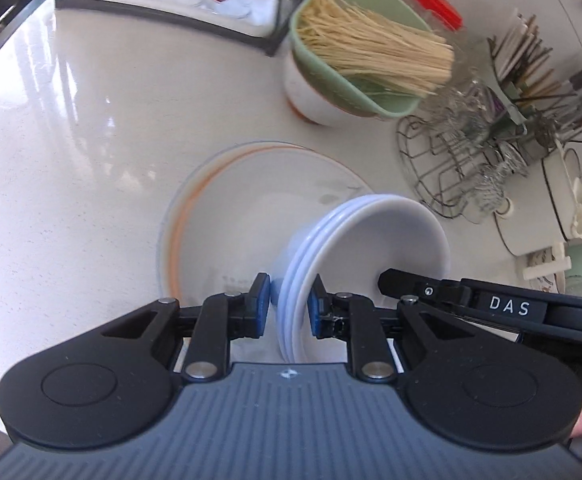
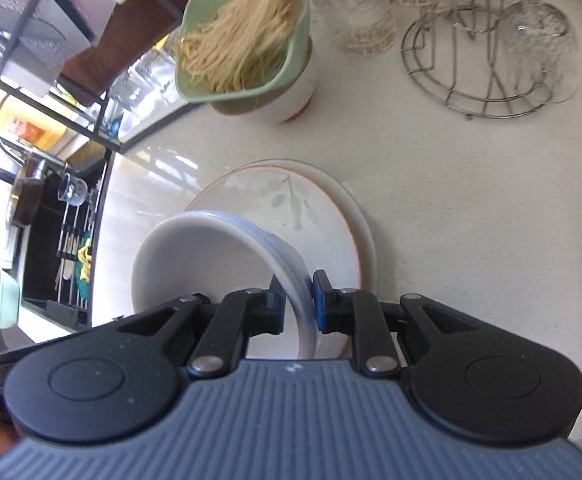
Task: Organize plates and bowls
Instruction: 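Lower the stacked bowls onto the leaf plate stack with both grippers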
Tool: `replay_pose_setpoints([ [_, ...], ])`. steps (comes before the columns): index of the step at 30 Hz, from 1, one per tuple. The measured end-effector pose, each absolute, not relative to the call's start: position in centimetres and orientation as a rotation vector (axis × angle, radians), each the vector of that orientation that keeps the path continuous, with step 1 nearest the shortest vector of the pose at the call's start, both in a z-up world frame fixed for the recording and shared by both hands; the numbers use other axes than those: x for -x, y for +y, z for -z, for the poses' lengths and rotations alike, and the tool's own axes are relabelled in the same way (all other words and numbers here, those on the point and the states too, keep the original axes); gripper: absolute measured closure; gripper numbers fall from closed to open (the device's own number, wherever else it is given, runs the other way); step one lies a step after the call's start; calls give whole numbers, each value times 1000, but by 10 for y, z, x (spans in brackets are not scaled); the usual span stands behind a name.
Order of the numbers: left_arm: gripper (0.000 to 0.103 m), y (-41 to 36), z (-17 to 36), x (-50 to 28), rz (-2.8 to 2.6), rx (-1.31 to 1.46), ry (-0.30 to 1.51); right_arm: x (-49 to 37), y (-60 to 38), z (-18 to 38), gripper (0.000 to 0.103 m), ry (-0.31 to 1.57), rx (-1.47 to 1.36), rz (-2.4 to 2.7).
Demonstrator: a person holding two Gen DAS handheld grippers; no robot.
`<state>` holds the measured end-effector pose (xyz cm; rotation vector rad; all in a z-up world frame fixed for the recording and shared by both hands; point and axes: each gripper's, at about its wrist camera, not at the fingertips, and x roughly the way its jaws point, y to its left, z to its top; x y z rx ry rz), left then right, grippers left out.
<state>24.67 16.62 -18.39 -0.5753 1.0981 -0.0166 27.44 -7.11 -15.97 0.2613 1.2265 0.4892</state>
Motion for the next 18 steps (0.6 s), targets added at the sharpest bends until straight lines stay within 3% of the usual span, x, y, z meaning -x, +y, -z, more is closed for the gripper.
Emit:
replay_pose_setpoints([
  [10,81,178,193,-246,12,636,1092,-285,-59,165,84,1200,-256,-490],
  [14,57,177,183,-242,65,583,1056,-281,-63,164,76,1189,-264,-490],
  [18,57,181,173,-238,111,525,1043,-268,-75,158,69,1140,-325,-417],
])
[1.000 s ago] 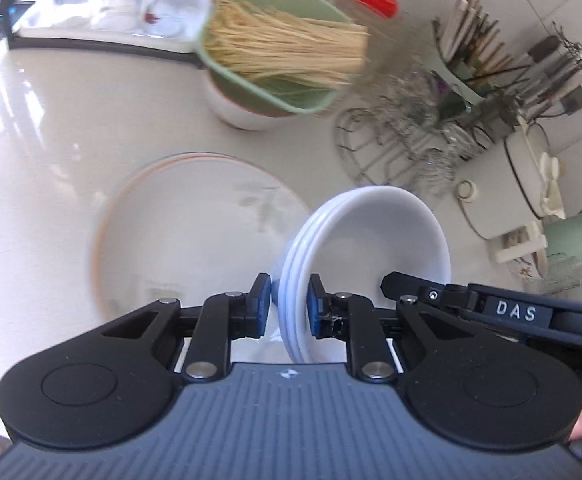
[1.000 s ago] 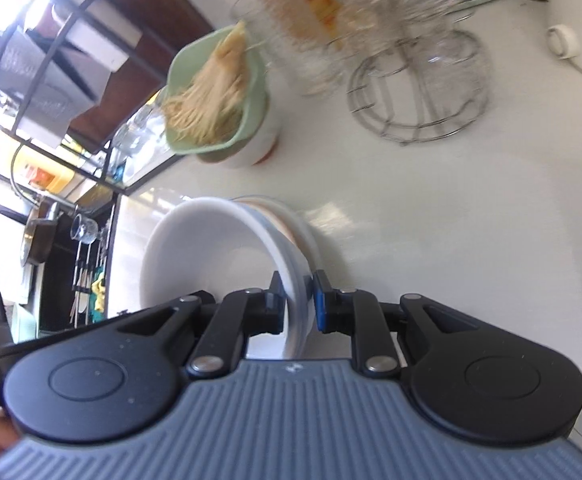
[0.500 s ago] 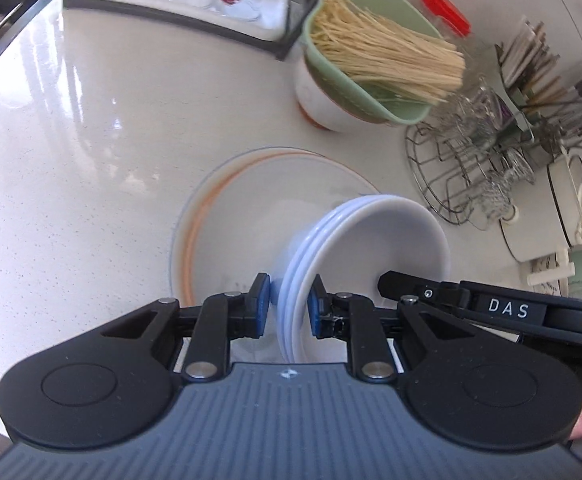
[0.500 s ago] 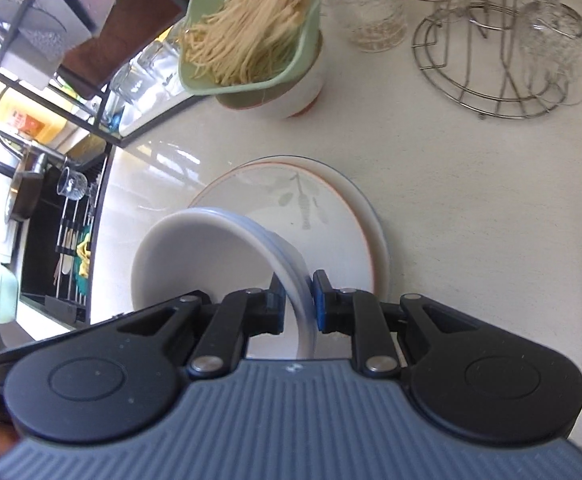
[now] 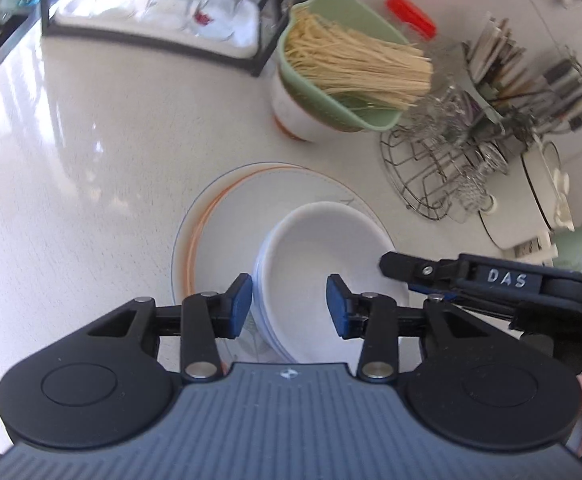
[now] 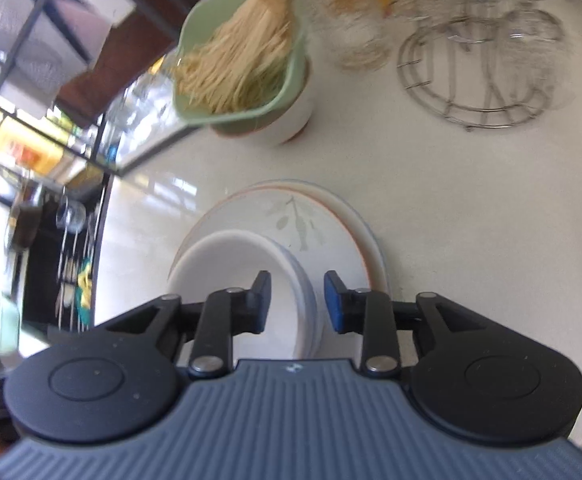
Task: Organize plates and bowls
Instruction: 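Lower the stacked bowls onto the leaf plate stack with both grippers, then open both grippers and release the bowls on the plates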
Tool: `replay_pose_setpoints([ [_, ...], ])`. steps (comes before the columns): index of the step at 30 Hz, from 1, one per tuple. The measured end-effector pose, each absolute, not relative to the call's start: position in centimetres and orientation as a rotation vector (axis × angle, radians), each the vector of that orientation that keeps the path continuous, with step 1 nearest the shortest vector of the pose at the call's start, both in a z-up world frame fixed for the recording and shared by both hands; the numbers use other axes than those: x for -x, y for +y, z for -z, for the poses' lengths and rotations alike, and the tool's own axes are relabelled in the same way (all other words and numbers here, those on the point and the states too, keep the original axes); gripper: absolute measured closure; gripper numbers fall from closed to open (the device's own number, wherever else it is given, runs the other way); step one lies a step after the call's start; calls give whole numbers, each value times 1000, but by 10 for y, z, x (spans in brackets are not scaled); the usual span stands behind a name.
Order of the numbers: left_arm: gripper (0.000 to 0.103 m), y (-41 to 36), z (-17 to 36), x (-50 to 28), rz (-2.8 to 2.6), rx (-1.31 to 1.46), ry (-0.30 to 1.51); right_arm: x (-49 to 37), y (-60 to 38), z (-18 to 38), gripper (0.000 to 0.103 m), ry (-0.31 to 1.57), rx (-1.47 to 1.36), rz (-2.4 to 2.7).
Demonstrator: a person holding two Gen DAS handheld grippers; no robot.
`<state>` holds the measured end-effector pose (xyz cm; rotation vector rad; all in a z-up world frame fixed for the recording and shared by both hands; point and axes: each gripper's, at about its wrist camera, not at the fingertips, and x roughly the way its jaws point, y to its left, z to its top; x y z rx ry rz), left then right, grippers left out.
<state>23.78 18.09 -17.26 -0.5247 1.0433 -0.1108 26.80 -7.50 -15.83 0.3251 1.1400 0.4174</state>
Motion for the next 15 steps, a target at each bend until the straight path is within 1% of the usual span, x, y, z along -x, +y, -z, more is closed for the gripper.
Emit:
replay_pose_setpoints([
  [5,57,184,152,-235,158,441,1034,-250,-88,141,68,1056,-348,-350],
  [15,57,167,86,-196,135,331,894,-214,-109,84,68,892,-293,-381],
])
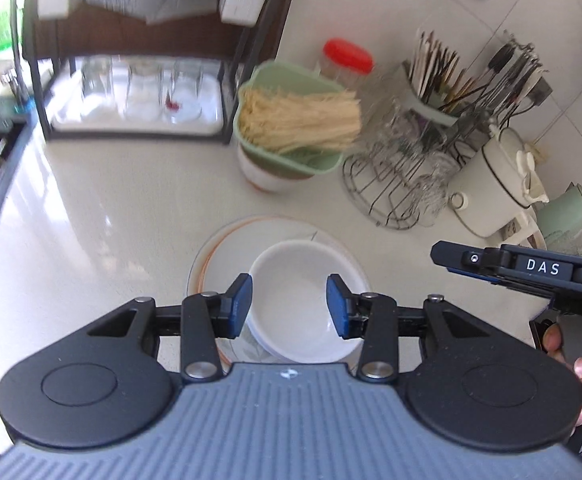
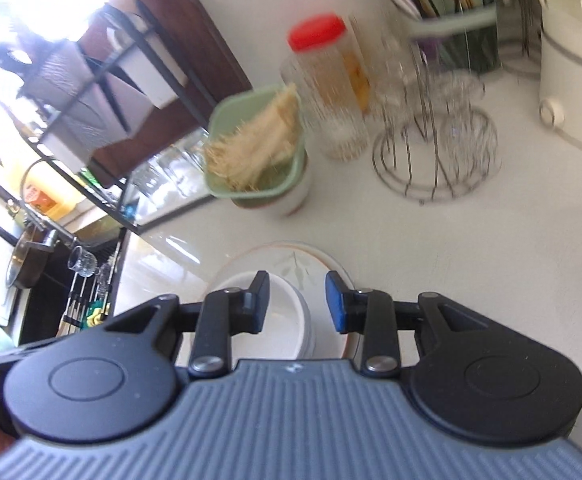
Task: Organize plates and bowls
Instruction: 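Open both grippers and release the bowls on the plates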
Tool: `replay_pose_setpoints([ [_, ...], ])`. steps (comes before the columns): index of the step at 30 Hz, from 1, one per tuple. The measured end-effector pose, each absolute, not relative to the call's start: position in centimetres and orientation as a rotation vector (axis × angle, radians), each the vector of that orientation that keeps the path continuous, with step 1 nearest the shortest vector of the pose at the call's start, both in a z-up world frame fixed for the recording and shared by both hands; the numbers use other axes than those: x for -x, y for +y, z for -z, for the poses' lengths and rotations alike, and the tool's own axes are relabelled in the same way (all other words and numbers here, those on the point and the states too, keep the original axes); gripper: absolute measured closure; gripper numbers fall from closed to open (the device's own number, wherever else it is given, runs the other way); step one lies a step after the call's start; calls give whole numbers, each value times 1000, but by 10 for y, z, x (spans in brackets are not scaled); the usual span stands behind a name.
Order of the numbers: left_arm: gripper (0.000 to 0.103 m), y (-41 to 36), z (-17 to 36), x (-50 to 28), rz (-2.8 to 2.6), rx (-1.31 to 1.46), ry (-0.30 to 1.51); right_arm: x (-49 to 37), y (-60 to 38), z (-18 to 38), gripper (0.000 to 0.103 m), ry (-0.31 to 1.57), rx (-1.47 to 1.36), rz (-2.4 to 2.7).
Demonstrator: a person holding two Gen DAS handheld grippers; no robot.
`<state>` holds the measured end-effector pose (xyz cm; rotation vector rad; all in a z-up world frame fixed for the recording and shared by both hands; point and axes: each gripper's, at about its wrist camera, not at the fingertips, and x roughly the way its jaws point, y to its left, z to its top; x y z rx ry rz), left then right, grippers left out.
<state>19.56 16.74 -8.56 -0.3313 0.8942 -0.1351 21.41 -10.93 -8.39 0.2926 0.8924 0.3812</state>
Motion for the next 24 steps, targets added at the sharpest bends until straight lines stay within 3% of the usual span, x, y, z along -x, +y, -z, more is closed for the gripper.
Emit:
replay_pose_setpoints([
  [19,56,74,4,-44,-97,284,700,-116,-186,4,68,617,-157,-592],
  [24,45,65,-5,-17,-139,289,686,-94,-194,-1,68,588,-129,-610],
])
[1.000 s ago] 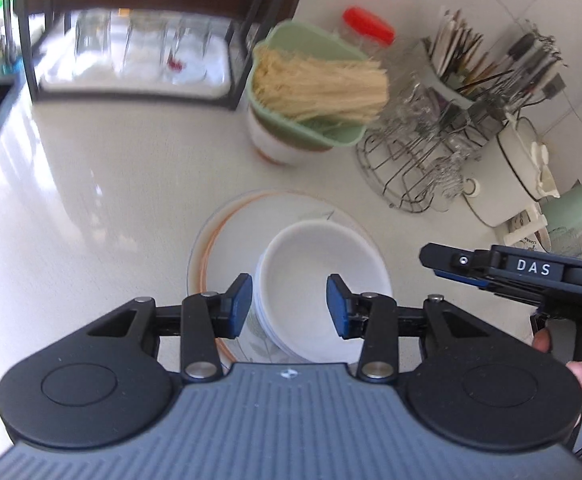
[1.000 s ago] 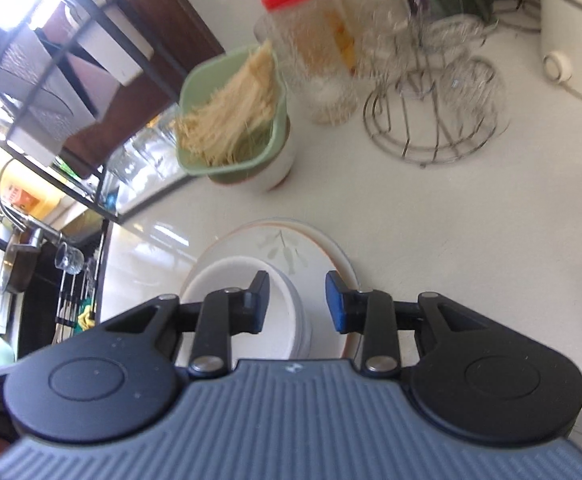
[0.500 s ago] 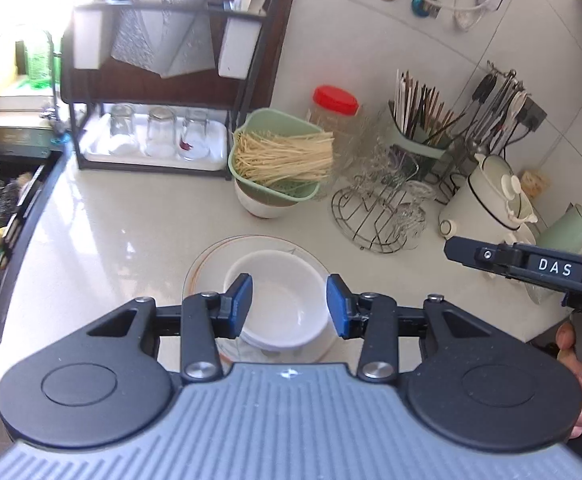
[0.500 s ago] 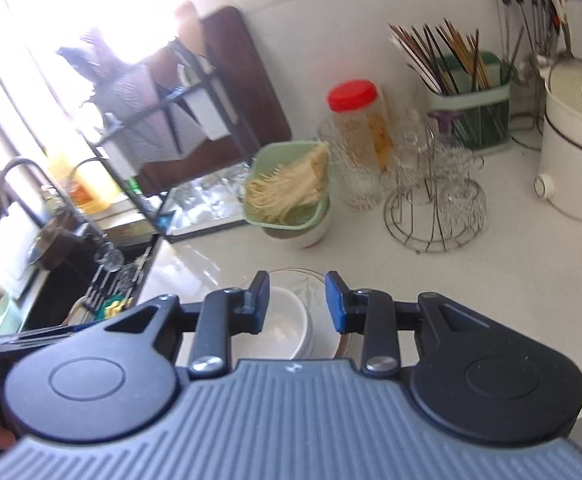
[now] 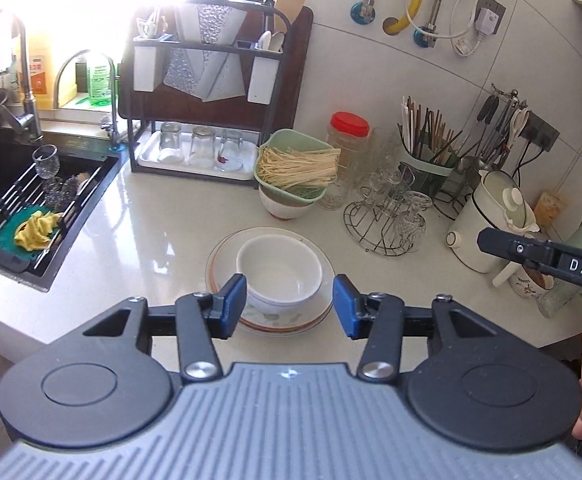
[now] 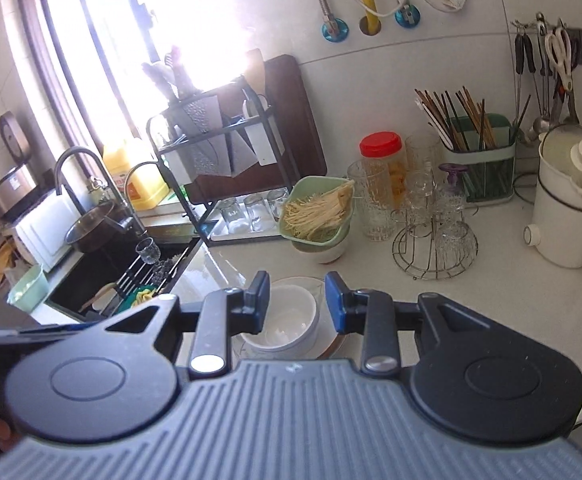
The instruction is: Organize plates and bowls
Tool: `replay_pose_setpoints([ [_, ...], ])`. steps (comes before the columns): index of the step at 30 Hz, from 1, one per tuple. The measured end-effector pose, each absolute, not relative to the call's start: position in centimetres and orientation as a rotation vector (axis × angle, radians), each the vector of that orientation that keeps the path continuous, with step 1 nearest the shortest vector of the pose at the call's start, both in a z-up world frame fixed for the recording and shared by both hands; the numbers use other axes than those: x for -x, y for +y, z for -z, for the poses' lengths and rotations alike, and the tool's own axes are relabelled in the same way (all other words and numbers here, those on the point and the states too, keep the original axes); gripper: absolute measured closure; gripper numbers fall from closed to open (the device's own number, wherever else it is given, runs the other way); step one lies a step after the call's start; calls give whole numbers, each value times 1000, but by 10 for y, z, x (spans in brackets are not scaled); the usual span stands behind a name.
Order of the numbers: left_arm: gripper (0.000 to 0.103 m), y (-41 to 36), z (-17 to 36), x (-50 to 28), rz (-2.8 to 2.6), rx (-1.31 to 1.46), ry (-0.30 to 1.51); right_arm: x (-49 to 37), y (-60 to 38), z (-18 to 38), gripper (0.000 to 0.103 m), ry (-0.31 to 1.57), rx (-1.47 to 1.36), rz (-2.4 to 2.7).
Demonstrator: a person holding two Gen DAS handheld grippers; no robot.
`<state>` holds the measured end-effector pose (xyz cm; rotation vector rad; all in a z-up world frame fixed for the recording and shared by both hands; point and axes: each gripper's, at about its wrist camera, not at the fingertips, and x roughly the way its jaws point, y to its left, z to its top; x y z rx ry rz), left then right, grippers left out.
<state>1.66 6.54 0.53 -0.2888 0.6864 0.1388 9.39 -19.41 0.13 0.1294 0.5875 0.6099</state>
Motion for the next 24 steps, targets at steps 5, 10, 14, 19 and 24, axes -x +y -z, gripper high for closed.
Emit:
replay_pose_setpoints([
  [5,38,61,-5,1,-189,296,680,-79,-200,1,60,556,-92,-616],
  [10,31,55,-4,13,-193,290,695,-66,-209,13,60,599,-79,-607],
  [14,21,50,-5,20,-170,273,690,-51,-212,18,60,607,-77,-588],
  [19,15,48,-2,34,-158,250,699,-32,-212,16,53,591,-100,-593],
  [24,9,53,5,57,-155,258,702,-12,-210,18,53,566,-98,-587],
])
